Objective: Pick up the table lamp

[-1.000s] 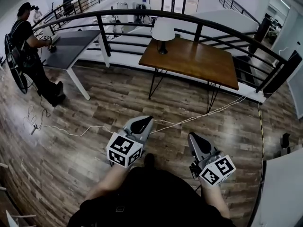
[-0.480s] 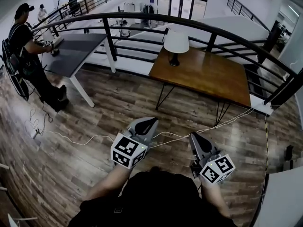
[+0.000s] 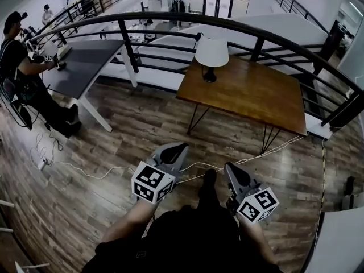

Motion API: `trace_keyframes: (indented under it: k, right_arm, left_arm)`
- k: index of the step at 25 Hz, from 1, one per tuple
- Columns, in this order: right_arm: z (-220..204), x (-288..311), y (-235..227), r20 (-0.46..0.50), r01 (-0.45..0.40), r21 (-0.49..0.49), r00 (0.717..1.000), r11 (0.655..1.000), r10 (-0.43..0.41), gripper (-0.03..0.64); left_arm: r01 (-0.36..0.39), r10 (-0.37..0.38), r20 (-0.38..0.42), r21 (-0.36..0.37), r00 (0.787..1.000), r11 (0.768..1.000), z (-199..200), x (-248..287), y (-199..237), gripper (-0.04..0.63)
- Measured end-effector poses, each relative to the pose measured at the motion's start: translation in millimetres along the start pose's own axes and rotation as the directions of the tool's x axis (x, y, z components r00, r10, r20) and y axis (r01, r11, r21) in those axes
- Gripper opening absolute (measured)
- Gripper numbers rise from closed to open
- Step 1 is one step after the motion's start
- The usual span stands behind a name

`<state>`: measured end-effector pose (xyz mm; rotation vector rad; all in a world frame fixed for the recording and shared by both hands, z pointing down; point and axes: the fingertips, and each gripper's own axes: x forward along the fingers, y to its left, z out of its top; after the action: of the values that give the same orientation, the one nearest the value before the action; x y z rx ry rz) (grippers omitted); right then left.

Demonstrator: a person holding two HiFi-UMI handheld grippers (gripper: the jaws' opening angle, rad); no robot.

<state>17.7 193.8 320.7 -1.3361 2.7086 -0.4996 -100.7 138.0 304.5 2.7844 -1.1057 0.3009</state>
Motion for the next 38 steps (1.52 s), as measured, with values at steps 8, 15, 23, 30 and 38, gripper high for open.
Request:
trace_keyframes:
  k: [8, 15, 23, 30, 38]
  right_arm:
    - [26, 74, -90, -0.002, -0.061, 0.018, 0.998, 0.998, 0.061, 0.014]
    - [75, 123, -182, -0.036, -0.094, 0.035, 0.995, 0.995, 0.095, 0.014]
    - [106, 157, -264, -0.031, -0.13, 0.001, 0.991, 0.992, 0.13, 0.014]
    - [104, 187, -272, -0.054, -0.148, 0.007, 0.987, 0.989, 0.148, 0.014]
    - [95, 219, -271, -0.118, -0.159, 0.012, 0.98, 0.987, 0.159, 0.014]
  left_arm:
    - [-0.033, 0.033, -0.018, -0.002, 0.999, 0.999, 15, 95, 53, 0.006]
    - [-0.072, 0.072, -0.025, -0.029, 0.997, 0.997, 58, 192, 92, 0.006]
    - [-0.059, 0.056, -0.055, -0.044, 0.997, 0.997, 67, 283, 103, 0.006]
    - [-0.029, 0.026, -0.067, -0.048, 0.997, 0.998, 68, 310, 115, 0.006]
    - [-0.027, 0.022, -0.069, -0.072, 0.997, 0.997, 63, 321, 145, 0.006]
